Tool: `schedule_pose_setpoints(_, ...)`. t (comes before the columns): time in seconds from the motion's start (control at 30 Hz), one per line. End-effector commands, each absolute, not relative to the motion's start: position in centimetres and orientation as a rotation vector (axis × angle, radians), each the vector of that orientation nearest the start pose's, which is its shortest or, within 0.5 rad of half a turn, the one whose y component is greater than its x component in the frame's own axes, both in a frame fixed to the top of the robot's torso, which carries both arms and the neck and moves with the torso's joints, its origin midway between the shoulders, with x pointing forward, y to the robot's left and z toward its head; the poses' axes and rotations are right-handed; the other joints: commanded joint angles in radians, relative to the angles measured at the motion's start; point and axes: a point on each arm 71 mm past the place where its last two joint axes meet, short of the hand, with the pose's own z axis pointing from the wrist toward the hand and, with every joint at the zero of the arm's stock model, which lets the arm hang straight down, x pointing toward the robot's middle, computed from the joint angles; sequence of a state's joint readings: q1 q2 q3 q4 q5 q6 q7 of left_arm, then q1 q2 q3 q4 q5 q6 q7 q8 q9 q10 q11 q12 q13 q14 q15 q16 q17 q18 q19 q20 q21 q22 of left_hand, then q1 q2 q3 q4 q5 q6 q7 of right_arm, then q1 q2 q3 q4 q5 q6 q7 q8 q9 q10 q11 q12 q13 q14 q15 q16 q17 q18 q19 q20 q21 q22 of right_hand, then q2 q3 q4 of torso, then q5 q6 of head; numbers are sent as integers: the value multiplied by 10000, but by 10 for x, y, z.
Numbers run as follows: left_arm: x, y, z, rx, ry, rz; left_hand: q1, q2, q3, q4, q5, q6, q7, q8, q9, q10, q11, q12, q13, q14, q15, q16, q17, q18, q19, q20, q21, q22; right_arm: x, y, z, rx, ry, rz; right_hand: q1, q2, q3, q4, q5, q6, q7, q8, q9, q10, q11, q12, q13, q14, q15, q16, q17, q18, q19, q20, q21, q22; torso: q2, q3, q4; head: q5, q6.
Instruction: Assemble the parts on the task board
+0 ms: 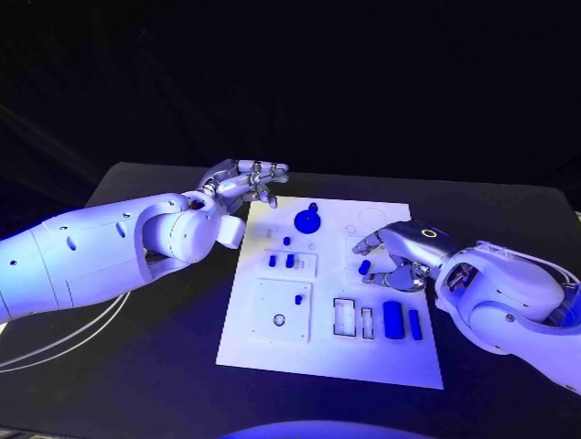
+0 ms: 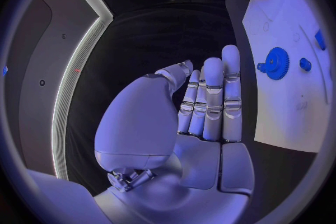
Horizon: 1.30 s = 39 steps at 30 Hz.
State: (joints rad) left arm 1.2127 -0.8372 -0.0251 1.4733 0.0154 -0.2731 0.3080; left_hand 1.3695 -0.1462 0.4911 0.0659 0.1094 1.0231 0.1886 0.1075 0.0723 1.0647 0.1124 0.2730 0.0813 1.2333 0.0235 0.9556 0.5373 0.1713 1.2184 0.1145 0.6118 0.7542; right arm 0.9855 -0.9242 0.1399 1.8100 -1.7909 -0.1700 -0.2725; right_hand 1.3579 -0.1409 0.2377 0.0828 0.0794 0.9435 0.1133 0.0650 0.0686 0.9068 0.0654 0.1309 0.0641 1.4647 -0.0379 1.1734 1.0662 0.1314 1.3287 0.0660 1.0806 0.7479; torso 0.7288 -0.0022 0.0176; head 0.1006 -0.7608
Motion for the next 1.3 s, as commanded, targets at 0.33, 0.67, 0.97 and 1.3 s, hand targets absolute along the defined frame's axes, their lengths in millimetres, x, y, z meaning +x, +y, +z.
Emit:
schedule_pose_setpoints(0.33, 502, 218, -175, -11676, 14702, -15395, -107, 27, -80, 13, -27, -76, -29, 66, -17, -86, -10, 53, -11, -68, -13, -33, -19, 108, -20, 51, -65, -21, 421, -166, -201, -4286, 17369, 4866, 500, 424, -32, 15, -175, 359, 54, 53, 46, 325, 74, 467, 42, 317, 142, 40, -7, 64, 118, 116, -59, 34, 1, -9, 23, 12, 27)
schedule_pose_setpoints(0.67, 502, 218, -175, -11689, 14715, -15377, -107, 27, -80, 13, -27, -76, -29, 66, -17, -86, -10, 53, -11, -68, -13, -33, -19, 108, -20, 51, -65, -21, 421, -161, -201, -4296, 17160, 5110, 668, 753, 543, 106, -287, 1059, 75, 168, 106, 1250, 84, 771, 3, 296, 252, 18, -79, 53, 219, 227, 7, 141, 6, -11, -7, 24, 14)
schedule_pose_setpoints(0.97, 502, 219, -175, -11673, 14762, -15368, -107, 27, -80, 13, -27, -76, -29, 66, -17, -86, -10, 53, -11, -68, -13, -33, -19, 108, -20, 51, -65, -21, 420, -159, -200, -4259, 17081, 5206, 654, 684, 702, 131, -287, 1147, 120, 132, 97, 1414, 114, 709, -15, 297, 268, 47, -62, 51, 247, 242, 30, 169, -6, -3, -5, 18, -14)
schedule_pose_setpoints(1.3, 503, 219, -176, -11676, 14746, -15329, -136, 39, -130, 34, -26, -94, -23, 73, -23, -106, -4, 74, -12, -70, -7, -22, -35, 109, -9, 58, -90, -39, 420, -158, -200, -4206, 17096, 5152, 558, 409, 808, 180, -290, 988, 301, -21, 28, 1358, 231, 497, -25, 278, 350, 44, -92, 50, 242, 301, 4, 130, -2, -6, -1, -2, -12)
